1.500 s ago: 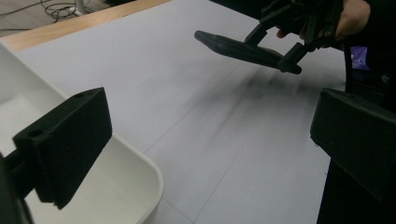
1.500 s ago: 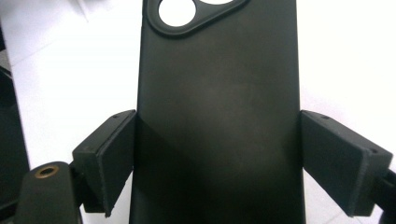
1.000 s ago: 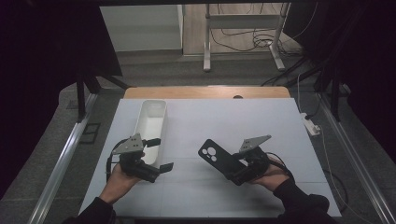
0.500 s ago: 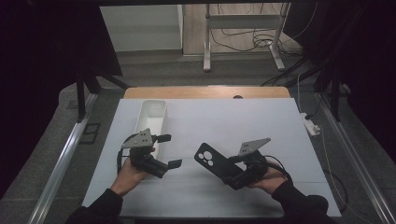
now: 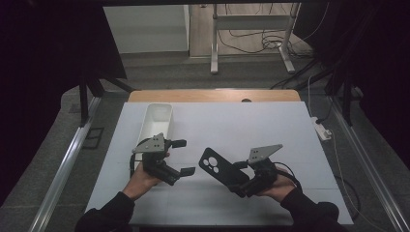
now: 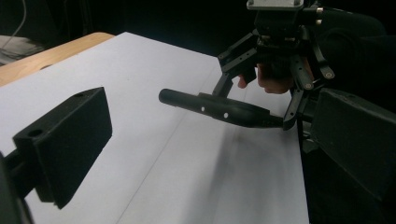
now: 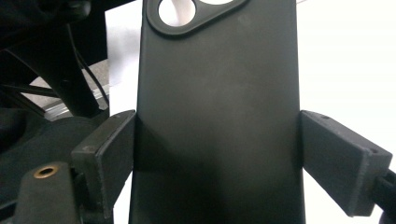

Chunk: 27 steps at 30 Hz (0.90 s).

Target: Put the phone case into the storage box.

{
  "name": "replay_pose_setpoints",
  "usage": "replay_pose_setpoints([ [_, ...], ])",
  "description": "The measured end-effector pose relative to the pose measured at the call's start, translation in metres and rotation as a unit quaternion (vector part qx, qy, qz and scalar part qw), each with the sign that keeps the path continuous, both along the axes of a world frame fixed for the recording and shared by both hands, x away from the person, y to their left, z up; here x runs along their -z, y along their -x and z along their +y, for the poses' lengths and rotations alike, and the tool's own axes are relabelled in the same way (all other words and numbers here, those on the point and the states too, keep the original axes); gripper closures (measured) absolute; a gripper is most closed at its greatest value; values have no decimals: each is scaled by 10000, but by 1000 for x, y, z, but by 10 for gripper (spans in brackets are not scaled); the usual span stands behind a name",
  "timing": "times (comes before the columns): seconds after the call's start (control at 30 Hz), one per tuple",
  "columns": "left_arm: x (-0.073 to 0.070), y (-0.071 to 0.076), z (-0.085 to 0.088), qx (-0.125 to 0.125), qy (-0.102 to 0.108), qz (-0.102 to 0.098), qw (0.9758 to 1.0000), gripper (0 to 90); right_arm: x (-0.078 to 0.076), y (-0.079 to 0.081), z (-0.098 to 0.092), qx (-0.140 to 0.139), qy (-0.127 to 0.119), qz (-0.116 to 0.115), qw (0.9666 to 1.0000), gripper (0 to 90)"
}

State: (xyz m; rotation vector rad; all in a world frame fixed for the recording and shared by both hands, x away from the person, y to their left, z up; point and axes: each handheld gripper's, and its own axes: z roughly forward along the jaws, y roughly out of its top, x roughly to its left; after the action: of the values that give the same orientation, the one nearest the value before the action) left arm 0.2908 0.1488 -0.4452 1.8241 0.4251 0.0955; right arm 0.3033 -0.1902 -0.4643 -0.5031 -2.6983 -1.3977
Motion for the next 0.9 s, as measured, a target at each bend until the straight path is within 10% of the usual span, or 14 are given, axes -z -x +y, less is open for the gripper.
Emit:
replay_pose_setpoints([
  [0.9, 13, -7, -25, 877, 204, 5, 9959, 0, -7, 9, 7, -553, -477, -180, 9972, 143],
])
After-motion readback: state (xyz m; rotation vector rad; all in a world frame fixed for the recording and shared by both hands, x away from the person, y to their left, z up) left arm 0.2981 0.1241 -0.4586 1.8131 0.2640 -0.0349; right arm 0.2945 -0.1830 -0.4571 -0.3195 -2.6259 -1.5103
